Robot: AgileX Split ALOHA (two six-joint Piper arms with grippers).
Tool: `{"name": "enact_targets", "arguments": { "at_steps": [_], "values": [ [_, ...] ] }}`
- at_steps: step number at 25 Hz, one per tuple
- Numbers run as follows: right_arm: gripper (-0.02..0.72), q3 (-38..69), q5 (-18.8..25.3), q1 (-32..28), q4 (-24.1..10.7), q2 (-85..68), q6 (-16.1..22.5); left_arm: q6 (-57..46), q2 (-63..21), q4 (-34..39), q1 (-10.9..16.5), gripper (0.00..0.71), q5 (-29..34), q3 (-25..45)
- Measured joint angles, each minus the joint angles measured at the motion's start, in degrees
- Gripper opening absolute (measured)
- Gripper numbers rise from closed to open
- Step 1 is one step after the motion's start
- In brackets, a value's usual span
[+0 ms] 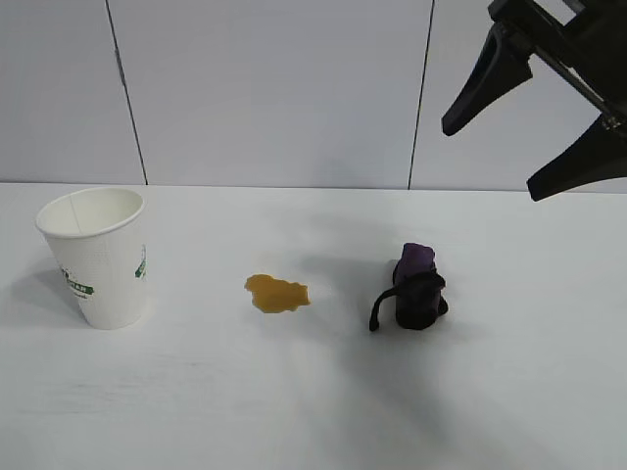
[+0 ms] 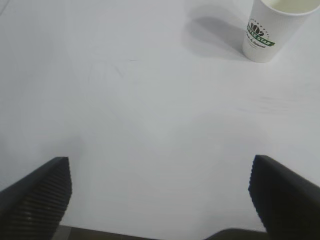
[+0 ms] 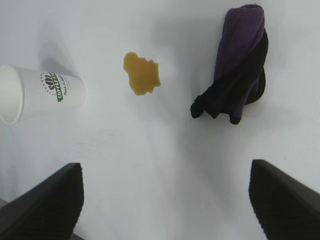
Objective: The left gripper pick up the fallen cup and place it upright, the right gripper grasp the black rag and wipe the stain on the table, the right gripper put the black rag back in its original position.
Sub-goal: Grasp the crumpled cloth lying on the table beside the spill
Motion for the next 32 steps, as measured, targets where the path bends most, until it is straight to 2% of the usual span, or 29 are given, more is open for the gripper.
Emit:
{"name": "enact_targets", "arguments": {
  "at_steps": [4, 10, 15, 22, 27, 32],
  "values": [
    [0.622, 0.00, 0.02, 0.00, -0.05, 0.00, 0.00, 0.30, 0.00, -0.04, -1.79, 0.694, 0.00, 0.00],
    [0.622, 0.00, 0.27, 0.00, -0.59, 0.00, -0.39, 0.41, 0.00, -0.04, -1.94, 0.694, 0.00, 0.00],
    [0.622, -0.33, 1.30, 0.00, -6.42, 0.27, -0.60, 0.41, 0.00, -0.04, -1.94, 0.694, 0.00, 0.00],
    [0.622, -7.54, 4.25, 0.00, -15.78, 7.10, 6.03, 0.41, 0.00, -0.04, -1.94, 0.694, 0.00, 0.00],
    [0.622, -13.23, 5.76, 0.51, -17.76, 14.57, 8.92, 0.41, 0.00, -0.04, -1.94, 0.694, 0.00, 0.00],
    [0.622, -15.63, 4.50, 5.18, -20.15, 21.56, 11.02, 0.41, 0.00, -0.06, -1.94, 0.694, 0.00, 0.00]
  ]
}}
